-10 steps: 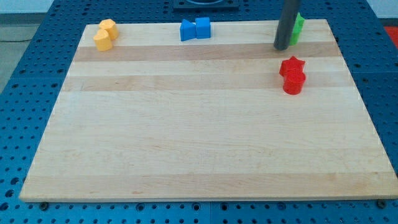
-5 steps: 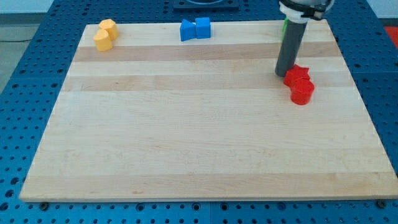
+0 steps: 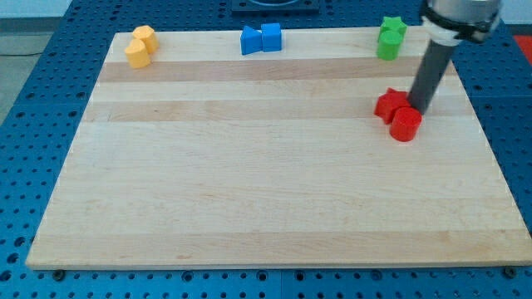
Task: Push the red circle slightly towards the bottom of the board
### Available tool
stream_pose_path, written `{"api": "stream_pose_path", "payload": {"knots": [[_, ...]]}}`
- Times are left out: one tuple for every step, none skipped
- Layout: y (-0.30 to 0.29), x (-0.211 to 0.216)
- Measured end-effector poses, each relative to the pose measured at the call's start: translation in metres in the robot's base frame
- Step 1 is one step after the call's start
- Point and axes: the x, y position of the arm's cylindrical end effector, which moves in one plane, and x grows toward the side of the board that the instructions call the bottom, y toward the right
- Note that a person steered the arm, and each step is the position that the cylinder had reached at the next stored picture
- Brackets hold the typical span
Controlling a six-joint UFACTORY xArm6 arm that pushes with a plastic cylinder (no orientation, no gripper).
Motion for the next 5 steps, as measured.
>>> {"api": "stream_pose_path", "payload": {"knots": [[-0.018, 0.001], [-0.017, 0.017], [-0.017, 0.044], [-0.017, 0.070], [-0.017, 0.087]]}}
